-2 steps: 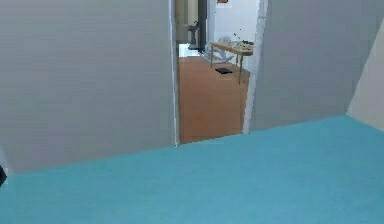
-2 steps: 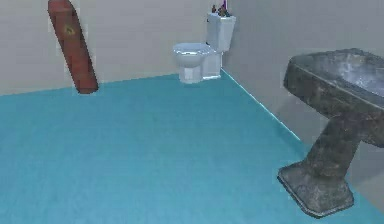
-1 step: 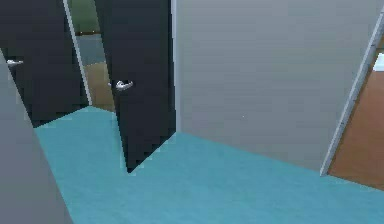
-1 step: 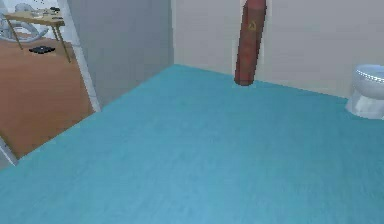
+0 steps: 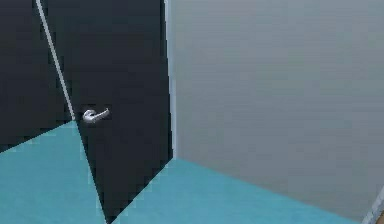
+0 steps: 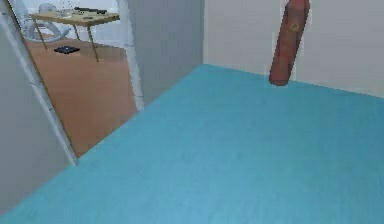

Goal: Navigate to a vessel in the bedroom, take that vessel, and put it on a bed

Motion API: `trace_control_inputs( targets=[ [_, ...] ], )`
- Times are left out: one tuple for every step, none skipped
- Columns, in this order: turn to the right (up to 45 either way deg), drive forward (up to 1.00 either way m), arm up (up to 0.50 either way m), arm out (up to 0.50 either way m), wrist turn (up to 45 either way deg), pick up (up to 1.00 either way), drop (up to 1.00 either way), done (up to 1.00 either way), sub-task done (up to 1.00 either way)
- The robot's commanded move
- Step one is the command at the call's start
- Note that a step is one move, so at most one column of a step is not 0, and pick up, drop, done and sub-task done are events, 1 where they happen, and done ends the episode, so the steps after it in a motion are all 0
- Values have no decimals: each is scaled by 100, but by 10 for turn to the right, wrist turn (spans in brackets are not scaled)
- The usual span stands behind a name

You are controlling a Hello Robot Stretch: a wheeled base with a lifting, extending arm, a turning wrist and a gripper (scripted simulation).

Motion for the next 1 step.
trace_control_inputs(
  targets=[
    [-450,0,0,0,0,0,0,0,0]
  ],
)
